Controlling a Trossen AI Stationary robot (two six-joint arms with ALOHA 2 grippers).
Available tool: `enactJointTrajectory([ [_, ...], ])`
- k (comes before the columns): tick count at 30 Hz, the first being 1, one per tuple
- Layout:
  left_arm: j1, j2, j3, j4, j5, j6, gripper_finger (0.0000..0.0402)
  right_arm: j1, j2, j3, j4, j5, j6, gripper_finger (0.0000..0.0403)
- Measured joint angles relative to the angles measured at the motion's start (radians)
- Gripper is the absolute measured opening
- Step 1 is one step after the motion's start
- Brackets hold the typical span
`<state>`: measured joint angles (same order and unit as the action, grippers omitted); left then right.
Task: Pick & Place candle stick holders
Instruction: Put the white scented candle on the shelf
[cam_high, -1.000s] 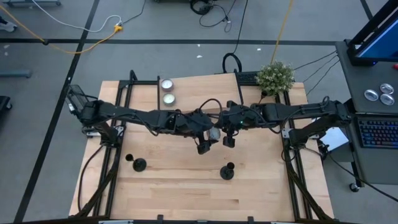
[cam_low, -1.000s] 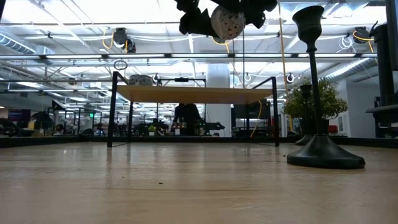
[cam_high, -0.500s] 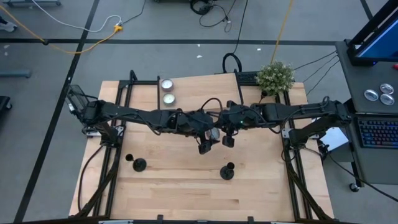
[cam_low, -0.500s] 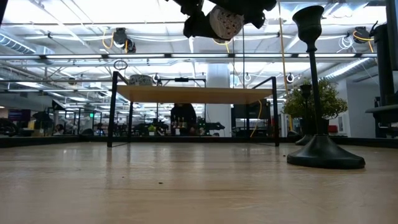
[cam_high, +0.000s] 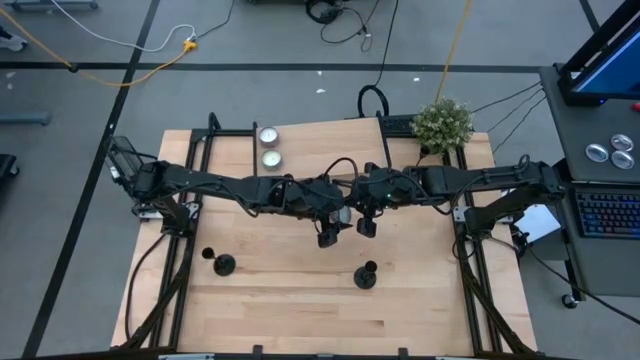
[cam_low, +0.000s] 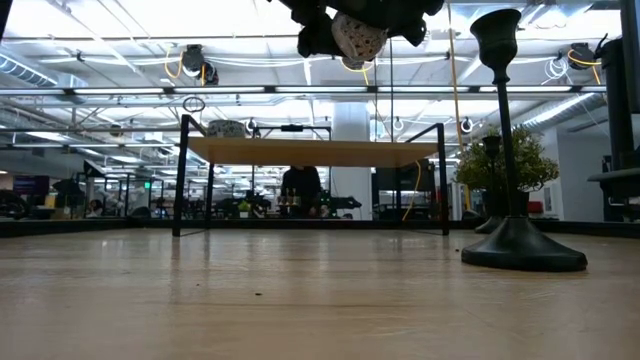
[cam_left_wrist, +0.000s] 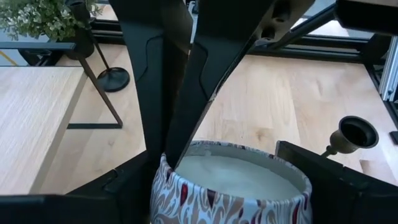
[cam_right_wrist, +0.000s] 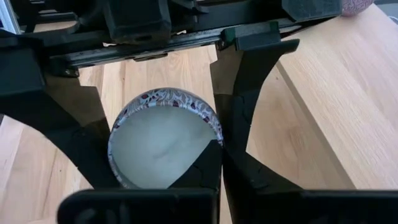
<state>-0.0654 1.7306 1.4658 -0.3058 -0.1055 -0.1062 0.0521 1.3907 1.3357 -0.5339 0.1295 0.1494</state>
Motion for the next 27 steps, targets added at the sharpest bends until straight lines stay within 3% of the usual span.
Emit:
enactJointTrajectory([
  [7,0.000,0.000,0.000,-0.009,0.001,0.010,0.0294,0.000,0.000,-0.001,0.005,0.000,0.014,0.0000],
  [17,-0.015,0.000,0.000,-0.013,0.001,0.088,0.0341,-0.018,0.001,0.000,0.011,-0.009,0.015,0.0000],
  [27,-0.014,0.000,0.000,-0.039,-0.010,0.112,0.0297,-0.018,0.001,0.000,-0.001,-0.007,0.022,0.0000],
])
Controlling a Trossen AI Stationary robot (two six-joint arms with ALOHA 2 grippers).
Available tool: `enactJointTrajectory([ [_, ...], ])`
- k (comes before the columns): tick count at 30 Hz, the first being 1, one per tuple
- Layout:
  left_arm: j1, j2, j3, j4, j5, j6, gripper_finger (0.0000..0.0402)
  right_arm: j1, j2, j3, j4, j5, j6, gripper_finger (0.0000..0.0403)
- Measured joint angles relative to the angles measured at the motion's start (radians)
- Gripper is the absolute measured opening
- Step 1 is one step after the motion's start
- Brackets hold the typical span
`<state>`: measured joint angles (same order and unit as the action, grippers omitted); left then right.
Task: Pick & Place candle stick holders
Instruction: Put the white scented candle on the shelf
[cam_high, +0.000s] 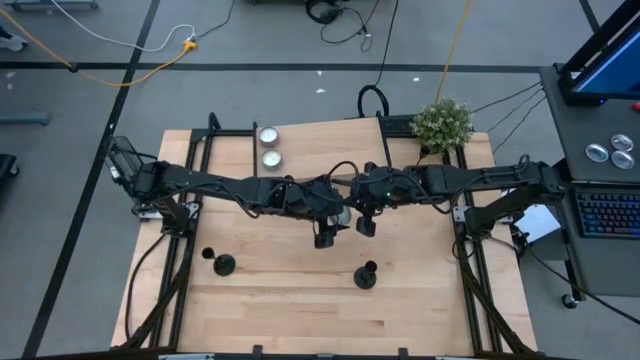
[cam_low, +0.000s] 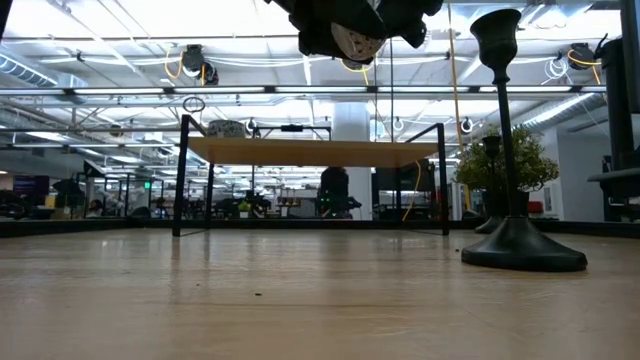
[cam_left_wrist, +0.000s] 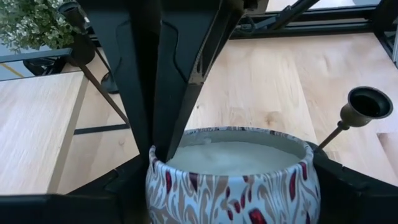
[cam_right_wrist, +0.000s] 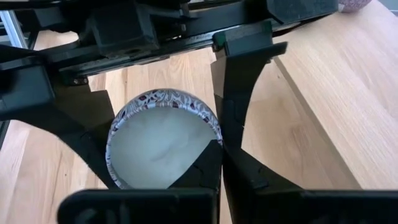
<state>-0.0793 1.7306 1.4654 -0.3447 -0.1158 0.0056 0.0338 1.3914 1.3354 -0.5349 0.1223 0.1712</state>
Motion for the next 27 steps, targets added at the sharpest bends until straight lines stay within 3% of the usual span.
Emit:
enactJointTrajectory([
  [18,-0.001,0.000,0.000,0.010,-0.019,-0.011,0.0290,-0.001,-0.001,0.000,0.006,-0.016,0.000,0.0000],
  [27,-0.001,0.000,0.000,0.022,-0.083,-0.008,0.0291,-0.001,-0.011,0.000,0.008,-0.012,-0.022,0.0035],
])
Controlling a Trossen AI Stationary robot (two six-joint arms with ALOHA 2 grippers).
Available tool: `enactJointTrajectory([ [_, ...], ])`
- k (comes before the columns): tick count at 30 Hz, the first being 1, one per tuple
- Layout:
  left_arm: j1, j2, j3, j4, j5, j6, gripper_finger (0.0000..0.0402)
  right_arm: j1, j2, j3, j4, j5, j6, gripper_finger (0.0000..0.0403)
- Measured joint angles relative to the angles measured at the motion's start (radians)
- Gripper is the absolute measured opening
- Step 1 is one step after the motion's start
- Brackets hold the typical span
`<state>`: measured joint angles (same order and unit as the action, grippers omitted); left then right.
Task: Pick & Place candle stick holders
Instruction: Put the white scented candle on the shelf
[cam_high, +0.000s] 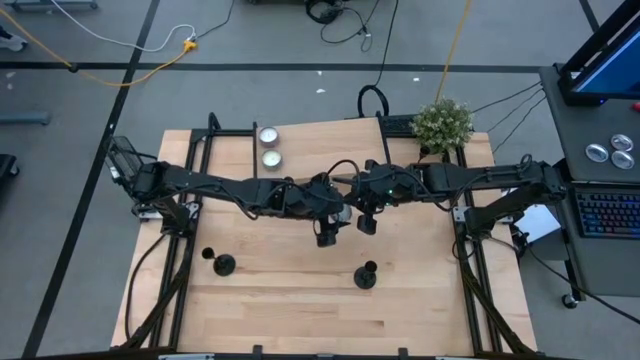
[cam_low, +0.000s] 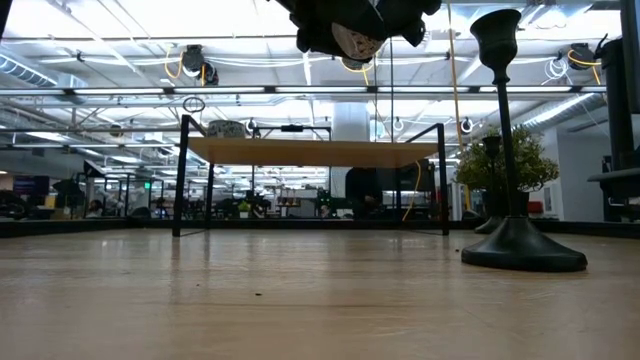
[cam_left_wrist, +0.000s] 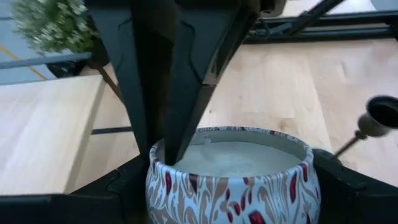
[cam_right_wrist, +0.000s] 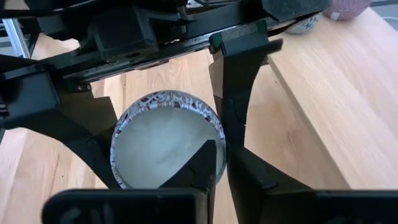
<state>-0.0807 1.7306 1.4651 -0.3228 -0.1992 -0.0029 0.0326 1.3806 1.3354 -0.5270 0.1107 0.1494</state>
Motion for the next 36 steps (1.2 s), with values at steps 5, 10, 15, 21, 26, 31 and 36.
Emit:
enactJointTrajectory([
  [5,0.001,0.000,0.000,-0.006,-0.062,-0.006,0.0290,0.000,-0.032,0.000,-0.034,0.049,-0.009,0.0045],
  [10,0.003,-0.001,0.000,-0.013,-0.129,-0.018,0.0298,0.000,-0.093,0.000,-0.051,0.096,-0.023,0.0041],
  [15,0.024,-0.001,0.000,-0.016,-0.322,-0.105,0.0289,0.000,-0.165,0.001,-0.095,0.130,-0.038,0.0033],
  [21,0.085,0.002,0.000,-0.017,-0.528,-0.278,0.0293,0.002,-0.209,0.001,-0.129,0.129,-0.038,0.0027],
  [26,0.140,0.056,0.001,0.003,-0.611,-0.413,0.0295,0.002,-0.211,0.001,-0.159,0.124,-0.038,0.0026],
  [31,0.180,0.136,-0.001,0.023,-0.654,-0.492,0.0290,0.009,-0.211,-0.009,-0.173,0.123,-0.038,0.0028],
  [36,0.229,0.161,0.000,-0.033,-0.669,-0.564,0.0303,0.026,-0.214,-0.034,-0.182,0.121,-0.038,0.0028],
])
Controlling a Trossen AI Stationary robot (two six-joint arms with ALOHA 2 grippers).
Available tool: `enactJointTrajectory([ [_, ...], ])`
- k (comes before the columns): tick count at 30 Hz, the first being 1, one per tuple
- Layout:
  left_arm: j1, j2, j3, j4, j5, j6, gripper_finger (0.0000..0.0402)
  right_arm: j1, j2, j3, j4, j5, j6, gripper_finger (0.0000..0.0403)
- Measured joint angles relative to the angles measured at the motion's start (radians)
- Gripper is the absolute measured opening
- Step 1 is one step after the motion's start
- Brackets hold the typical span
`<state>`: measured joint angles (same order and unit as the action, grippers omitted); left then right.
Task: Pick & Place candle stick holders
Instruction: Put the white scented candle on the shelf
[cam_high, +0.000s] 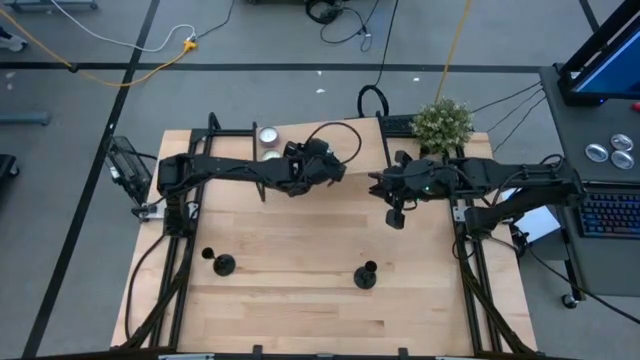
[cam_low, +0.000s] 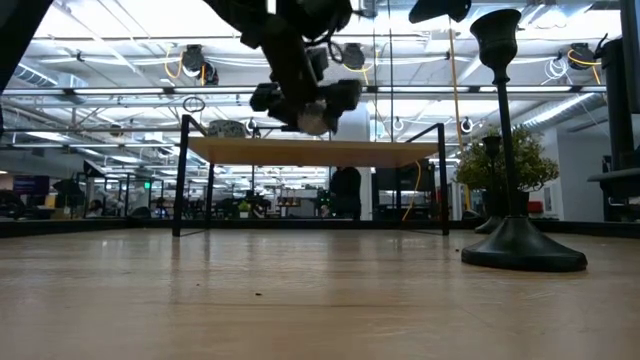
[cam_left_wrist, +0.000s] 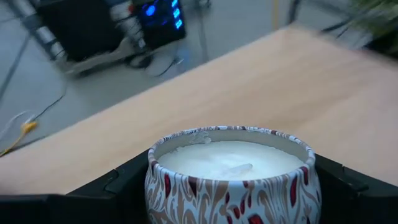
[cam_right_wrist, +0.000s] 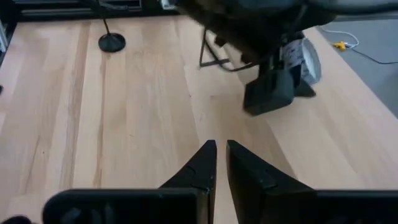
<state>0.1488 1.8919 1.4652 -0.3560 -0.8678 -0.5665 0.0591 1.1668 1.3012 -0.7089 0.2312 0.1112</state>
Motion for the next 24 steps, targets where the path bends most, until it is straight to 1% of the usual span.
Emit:
enactJointTrajectory([
  [4,0.026,0.000,0.000,-0.066,-0.006,-0.048,0.0290,0.012,-0.001,-0.028,0.000,-0.001,0.002,0.0023],
  [7,0.042,-0.003,0.000,-0.124,-0.015,-0.074,0.0290,0.015,-0.002,-0.046,0.001,-0.001,0.003,0.0023],
  [12,0.055,-0.005,0.000,-0.196,-0.022,-0.118,0.0314,0.015,-0.002,-0.059,0.001,-0.001,0.000,0.0024],
  [14,0.059,-0.005,0.000,-0.210,-0.023,-0.128,0.0316,0.015,-0.002,-0.059,0.001,-0.001,-0.003,0.0022],
  [20,0.077,-0.005,0.000,-0.225,-0.024,-0.132,0.0296,0.015,-0.002,-0.059,0.001,-0.001,-0.004,0.0018],
  [22,0.081,-0.005,0.000,-0.225,-0.024,-0.131,0.0300,0.015,-0.002,-0.059,0.001,-0.001,-0.003,0.0018],
  [24,0.085,-0.005,0.000,-0.225,-0.024,-0.128,0.0314,0.015,-0.002,-0.059,0.001,-0.001,-0.003,0.0018],
])
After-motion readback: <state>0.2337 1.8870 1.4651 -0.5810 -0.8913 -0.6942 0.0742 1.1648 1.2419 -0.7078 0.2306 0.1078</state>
